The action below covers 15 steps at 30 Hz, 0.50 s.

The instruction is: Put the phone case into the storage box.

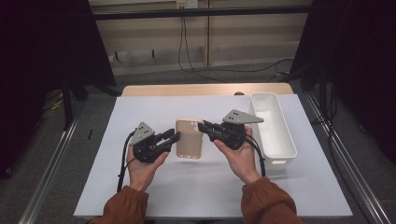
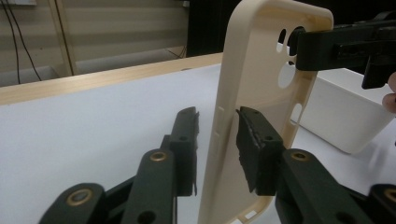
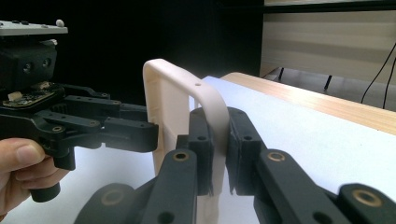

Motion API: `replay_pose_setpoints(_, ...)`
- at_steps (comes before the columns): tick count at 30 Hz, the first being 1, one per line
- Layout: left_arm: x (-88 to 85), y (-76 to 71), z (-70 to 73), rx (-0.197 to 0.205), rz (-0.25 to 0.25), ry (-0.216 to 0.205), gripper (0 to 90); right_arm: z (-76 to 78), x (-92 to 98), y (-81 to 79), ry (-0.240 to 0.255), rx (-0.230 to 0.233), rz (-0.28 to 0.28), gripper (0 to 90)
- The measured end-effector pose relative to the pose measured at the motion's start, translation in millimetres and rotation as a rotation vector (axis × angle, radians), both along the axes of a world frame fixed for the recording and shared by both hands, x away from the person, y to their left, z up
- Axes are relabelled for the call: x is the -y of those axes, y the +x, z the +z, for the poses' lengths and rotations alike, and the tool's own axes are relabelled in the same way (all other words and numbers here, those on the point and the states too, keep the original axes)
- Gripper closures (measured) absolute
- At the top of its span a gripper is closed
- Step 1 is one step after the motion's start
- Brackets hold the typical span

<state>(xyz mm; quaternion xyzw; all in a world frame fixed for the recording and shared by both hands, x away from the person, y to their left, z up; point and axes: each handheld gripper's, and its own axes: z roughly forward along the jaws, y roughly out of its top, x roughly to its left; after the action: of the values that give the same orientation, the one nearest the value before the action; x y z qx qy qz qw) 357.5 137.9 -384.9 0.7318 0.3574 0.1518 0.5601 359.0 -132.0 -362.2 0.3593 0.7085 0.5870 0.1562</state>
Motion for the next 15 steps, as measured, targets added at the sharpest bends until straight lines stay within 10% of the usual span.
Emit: replay_pose_setpoints(15,-2.6,3.6,-1.5,0.011,0.052,0.019,15.6,4.1,8.3,-1.6,0.007,0.014,0.003,81.8)
